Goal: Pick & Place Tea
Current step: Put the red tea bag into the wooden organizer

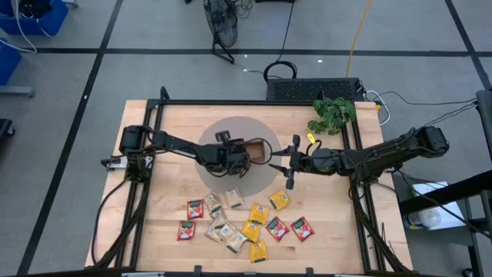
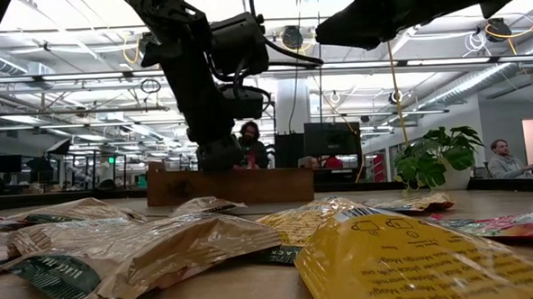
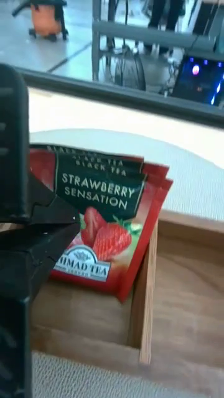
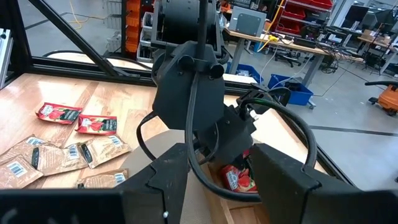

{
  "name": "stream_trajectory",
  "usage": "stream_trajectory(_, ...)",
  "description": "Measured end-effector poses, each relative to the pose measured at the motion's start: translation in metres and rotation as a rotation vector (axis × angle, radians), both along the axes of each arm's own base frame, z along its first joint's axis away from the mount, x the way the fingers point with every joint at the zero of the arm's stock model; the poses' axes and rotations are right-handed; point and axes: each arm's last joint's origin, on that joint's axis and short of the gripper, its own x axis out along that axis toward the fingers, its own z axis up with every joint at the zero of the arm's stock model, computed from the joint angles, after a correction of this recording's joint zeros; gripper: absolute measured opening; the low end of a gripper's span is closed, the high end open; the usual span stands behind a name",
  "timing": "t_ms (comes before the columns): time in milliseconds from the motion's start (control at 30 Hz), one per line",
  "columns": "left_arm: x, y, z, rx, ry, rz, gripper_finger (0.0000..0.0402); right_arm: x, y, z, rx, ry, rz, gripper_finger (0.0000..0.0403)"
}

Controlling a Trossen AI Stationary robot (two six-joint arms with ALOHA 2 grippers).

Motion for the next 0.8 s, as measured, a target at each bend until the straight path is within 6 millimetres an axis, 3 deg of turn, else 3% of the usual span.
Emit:
stream_trajectory(500, -0.001, -0.017, 0.010, 0.126, -0.004, -0.033, 0.0017, 0.000, 0.000, 0.000, 0.000, 0.002, 0.000, 0.0160)
stream_trajectory(633, -0.006, -0.032, 0.035, 0.149, -0.028, -0.116, 0.0017, 0.000, 0.000, 0.001, 0.004, -0.006, 0.007, 0.0160)
stream_trajectory(800, -0.022, -0.052, 0.086, 0.098, -0.242, -0.137, 0.0005, 0.000, 0.005, 0.000, 0.110, -0.013, 0.067, 0.0160)
